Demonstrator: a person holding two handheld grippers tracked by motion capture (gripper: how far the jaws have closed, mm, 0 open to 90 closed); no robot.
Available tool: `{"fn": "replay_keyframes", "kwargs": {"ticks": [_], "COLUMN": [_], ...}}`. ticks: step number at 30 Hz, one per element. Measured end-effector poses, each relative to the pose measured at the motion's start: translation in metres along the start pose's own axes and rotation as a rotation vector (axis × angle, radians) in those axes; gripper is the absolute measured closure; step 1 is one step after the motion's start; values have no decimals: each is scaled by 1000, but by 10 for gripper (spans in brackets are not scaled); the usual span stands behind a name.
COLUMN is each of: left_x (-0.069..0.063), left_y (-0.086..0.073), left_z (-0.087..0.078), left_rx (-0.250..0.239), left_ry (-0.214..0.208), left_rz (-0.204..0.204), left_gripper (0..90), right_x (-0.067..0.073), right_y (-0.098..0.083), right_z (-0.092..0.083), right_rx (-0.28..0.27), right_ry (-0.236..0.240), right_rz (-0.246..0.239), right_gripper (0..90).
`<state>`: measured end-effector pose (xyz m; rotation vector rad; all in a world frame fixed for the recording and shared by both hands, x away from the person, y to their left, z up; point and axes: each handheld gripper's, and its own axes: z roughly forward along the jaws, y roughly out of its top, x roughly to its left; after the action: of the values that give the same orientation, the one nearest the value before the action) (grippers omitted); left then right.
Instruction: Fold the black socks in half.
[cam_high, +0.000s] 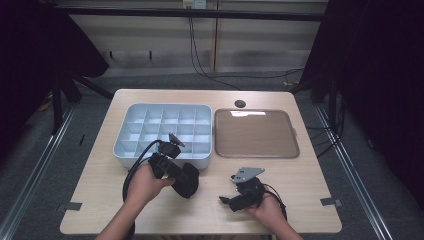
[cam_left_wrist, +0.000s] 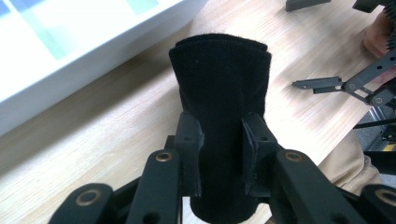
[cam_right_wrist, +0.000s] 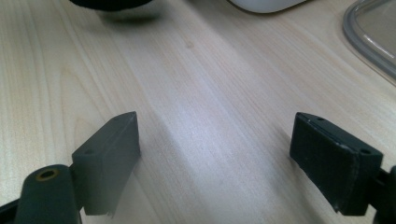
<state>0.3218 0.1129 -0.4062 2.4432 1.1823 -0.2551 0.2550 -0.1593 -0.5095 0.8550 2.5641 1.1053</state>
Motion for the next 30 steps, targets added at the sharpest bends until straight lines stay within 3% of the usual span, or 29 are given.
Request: {"fn": "replay_keyframes", "kwargs": {"ticks": [30], "left_x": [19], "left_y": [-2], "left_z": [-43], "left_rx": [-13], "left_ry": [48], "left_rz": [-28], "left_gripper": [717], "right_x": [-1], "right_y": [-2], "right_z": [0], "right_rx": [-15], "right_ry": [-11], "right_rz": [-4], "right_gripper": [147]}}
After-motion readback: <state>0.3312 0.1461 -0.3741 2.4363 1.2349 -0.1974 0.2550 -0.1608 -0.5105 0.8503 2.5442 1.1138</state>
